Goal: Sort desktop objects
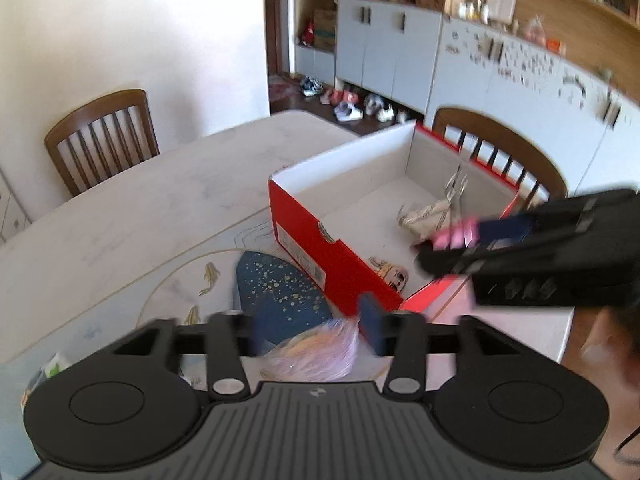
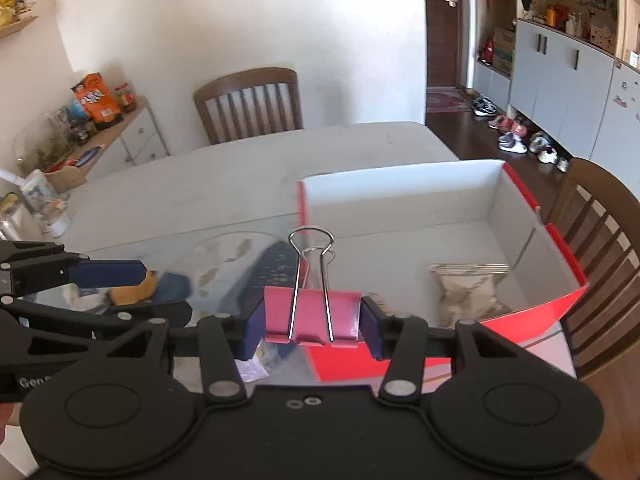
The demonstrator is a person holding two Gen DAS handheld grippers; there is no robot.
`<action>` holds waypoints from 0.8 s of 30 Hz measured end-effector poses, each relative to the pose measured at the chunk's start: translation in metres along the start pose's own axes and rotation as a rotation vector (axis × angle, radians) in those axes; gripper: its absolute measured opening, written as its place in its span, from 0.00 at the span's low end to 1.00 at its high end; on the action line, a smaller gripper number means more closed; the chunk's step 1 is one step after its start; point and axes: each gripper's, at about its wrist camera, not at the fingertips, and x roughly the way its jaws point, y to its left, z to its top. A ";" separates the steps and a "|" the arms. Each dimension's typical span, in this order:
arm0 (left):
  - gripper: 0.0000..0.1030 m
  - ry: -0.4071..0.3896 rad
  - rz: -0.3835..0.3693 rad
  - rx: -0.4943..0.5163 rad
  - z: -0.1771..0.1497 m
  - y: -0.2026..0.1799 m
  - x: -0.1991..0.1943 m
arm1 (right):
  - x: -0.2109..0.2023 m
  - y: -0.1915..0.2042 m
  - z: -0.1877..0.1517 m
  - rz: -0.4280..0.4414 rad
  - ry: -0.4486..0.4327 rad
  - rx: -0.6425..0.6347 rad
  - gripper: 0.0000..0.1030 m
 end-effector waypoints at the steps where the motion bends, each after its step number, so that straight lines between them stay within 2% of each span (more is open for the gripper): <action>1: 0.35 0.005 0.012 0.005 -0.001 0.001 0.006 | 0.000 -0.006 0.002 -0.010 -0.004 0.005 0.47; 8: 0.38 0.081 0.017 -0.013 -0.020 0.012 0.040 | 0.006 -0.036 0.005 -0.021 -0.001 0.027 0.47; 9: 0.40 0.087 0.014 -0.013 -0.021 0.013 0.044 | 0.007 -0.038 0.005 -0.019 0.000 0.027 0.47; 11: 0.52 0.099 0.014 -0.018 -0.023 0.014 0.049 | 0.009 -0.040 0.005 -0.019 0.004 0.026 0.47; 15: 0.54 0.121 -0.014 -0.020 -0.025 0.017 0.060 | 0.014 -0.043 0.004 -0.012 0.013 0.027 0.47; 24: 0.75 0.131 -0.092 0.064 -0.024 0.027 0.084 | 0.020 -0.054 0.004 -0.023 0.034 0.038 0.48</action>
